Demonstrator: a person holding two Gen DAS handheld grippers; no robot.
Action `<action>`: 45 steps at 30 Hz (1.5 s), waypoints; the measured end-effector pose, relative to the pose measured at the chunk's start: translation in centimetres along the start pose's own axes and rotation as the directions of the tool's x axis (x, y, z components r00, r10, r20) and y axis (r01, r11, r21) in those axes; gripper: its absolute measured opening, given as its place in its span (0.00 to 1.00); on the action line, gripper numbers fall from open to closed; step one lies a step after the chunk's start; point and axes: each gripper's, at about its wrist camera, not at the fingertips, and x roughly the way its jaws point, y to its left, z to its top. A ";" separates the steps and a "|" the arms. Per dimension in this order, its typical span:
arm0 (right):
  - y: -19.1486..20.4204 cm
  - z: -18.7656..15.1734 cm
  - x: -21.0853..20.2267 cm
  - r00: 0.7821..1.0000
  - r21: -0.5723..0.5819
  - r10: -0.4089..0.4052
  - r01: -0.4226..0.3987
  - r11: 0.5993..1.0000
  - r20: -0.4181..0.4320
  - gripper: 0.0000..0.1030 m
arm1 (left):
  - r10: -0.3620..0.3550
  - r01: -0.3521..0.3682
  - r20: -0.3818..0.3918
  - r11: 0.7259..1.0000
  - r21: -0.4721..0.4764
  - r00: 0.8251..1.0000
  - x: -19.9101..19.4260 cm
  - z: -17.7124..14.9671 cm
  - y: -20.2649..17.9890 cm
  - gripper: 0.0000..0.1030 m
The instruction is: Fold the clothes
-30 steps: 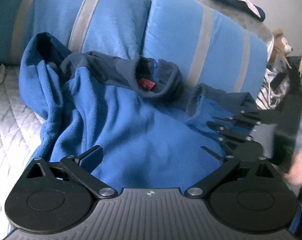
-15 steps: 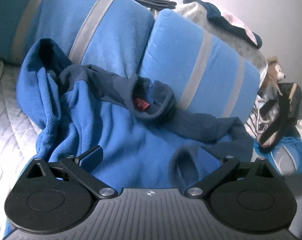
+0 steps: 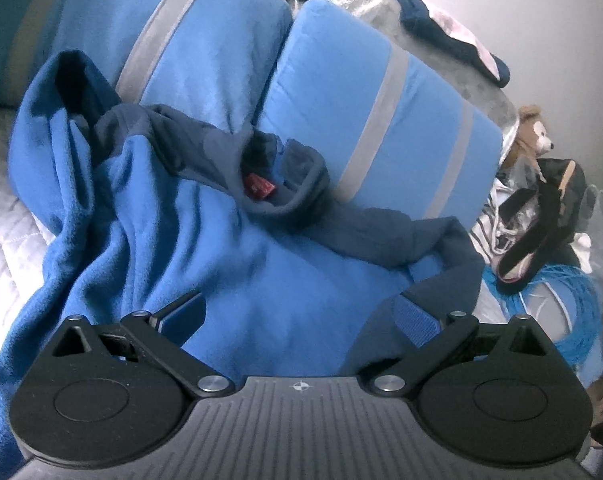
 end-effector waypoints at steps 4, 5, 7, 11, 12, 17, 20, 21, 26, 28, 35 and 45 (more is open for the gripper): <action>-0.4 0.1 -0.2 0.998 -0.016 -0.047 0.048 0.999 0.044 0.44 | -0.034 0.033 -0.021 0.999 -0.029 0.999 0.2 -0.1 0.3 1.00; -0.3 0.1 -0.3 0.997 -0.028 -0.056 0.057 0.998 0.053 0.56 | -0.040 0.039 -0.027 0.998 -0.040 0.999 0.2 -0.1 0.4 1.00; -0.3 0.1 -0.5 0.995 -0.052 -0.073 0.077 0.996 0.072 0.67 | -0.051 0.048 -0.037 0.997 -0.062 0.998 0.3 -0.2 0.6 1.00; -0.2 0.0 -0.1 0.989 -0.091 -0.123 0.130 0.987 0.078 0.66 | -0.063 0.059 -0.049 0.994 -0.087 0.997 0.5 -0.3 0.8 1.00; -0.2 -0.1 0.2 0.987 -0.102 -0.143 0.150 0.983 0.073 0.65 | -0.067 0.062 -0.052 0.994 -0.090 0.996 0.5 -0.3 0.9 1.00; 0.7 -0.6 2.0 0.969 -0.235 -0.238 0.245 0.941 0.057 0.43 | -0.085 0.077 -0.077 0.991 -0.108 0.993 0.8 -0.5 0.7 1.00; 1.4 -0.6 2.8 0.973 -0.295 -0.227 0.227 0.928 0.035 0.11 | -0.103 0.092 -0.093 0.989 -0.119 0.990 1.1 -0.7 0.7 1.00; 1.5 -0.6 2.9 0.974 -0.298 -0.224 0.223 0.928 0.032 0.11 | -0.117 0.105 -0.099 0.987 -0.126 0.988 1.2 -0.7 0.7 1.00; -0.6 0.5 1.5 0.966 -0.111 -0.246 0.254 0.961 0.082 0.10 | -0.202 0.172 -0.128 0.962 -0.212 0.971 1.7 -0.9 1.1 1.00; -1.7 0.8 1.1 0.962 -0.033 -0.257 0.261 0.965 0.093 0.10 | -0.247 0.202 -0.146 0.942 -0.268 0.958 2.2 -1.2 1.4 1.00; -3.7 1.4 0.9 0.958 0.094 -0.274 0.266 0.959 0.087 0.10 | -0.387 0.269 -0.205 0.858 -0.437 0.899 3.9 -2.2 2.0 1.00; -3.5 1.5 0.3 0.958 0.110 -0.268 0.257 0.960 0.103 0.10 | -0.502 0.284 -0.207 0.731 -0.621 0.839 6.9 -4.2 2.3 1.00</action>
